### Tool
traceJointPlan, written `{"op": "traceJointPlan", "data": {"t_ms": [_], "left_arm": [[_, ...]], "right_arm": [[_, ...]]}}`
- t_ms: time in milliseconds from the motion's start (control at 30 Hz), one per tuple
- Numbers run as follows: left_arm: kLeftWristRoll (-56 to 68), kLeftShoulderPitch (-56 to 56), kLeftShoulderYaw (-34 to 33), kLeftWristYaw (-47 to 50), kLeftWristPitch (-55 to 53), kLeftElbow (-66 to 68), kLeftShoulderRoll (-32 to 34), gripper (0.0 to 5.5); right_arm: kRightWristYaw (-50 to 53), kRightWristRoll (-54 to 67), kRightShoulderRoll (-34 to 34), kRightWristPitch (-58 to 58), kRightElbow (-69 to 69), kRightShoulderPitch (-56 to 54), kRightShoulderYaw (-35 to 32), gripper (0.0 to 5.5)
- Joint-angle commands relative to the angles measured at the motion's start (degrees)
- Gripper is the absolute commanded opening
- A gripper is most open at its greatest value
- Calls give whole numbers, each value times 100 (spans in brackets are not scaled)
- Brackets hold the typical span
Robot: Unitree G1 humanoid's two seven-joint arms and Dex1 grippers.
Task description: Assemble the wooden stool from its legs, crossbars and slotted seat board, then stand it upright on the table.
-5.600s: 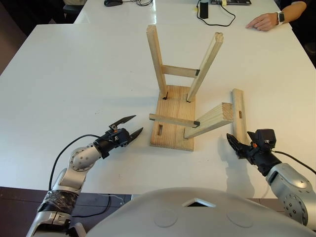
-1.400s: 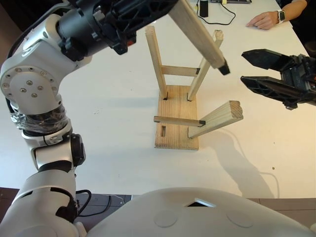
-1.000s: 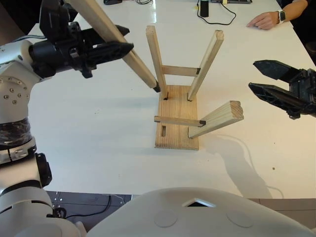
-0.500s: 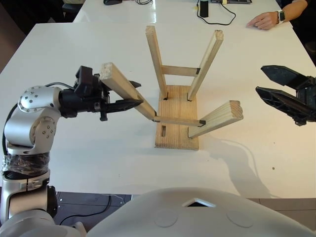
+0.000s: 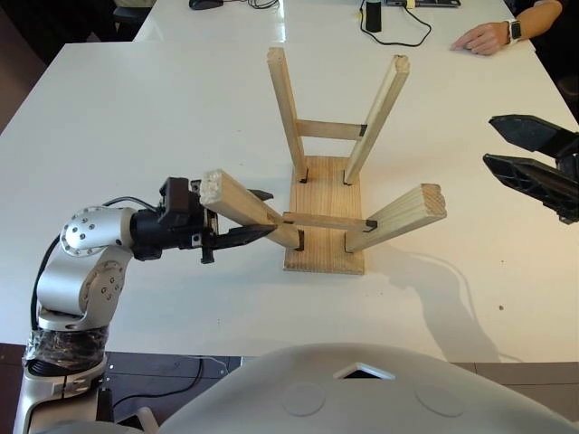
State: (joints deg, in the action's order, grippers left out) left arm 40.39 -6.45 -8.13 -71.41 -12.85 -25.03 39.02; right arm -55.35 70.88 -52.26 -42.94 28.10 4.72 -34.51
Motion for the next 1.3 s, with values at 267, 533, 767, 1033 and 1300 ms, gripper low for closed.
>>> {"op": "traceJointPlan", "data": {"t_ms": [267,533,767,1033,1300], "left_arm": [[-547,-34,332,-187,667,190,79,204],[-298,186,424,-545,196,433,631,204],[-106,619,441,-667,-143,836,852,204],[-177,1168,484,-672,-207,1239,826,204],[-535,1202,678,-956,136,1346,869,204]], "right_arm": [[-249,-178,-276,-89,-205,-360,288,312],[-223,-277,-160,-59,-24,-173,248,312],[-40,-333,44,58,270,125,188,312],[62,-470,250,218,472,330,196,312],[87,-549,287,309,530,396,226,312]]}}
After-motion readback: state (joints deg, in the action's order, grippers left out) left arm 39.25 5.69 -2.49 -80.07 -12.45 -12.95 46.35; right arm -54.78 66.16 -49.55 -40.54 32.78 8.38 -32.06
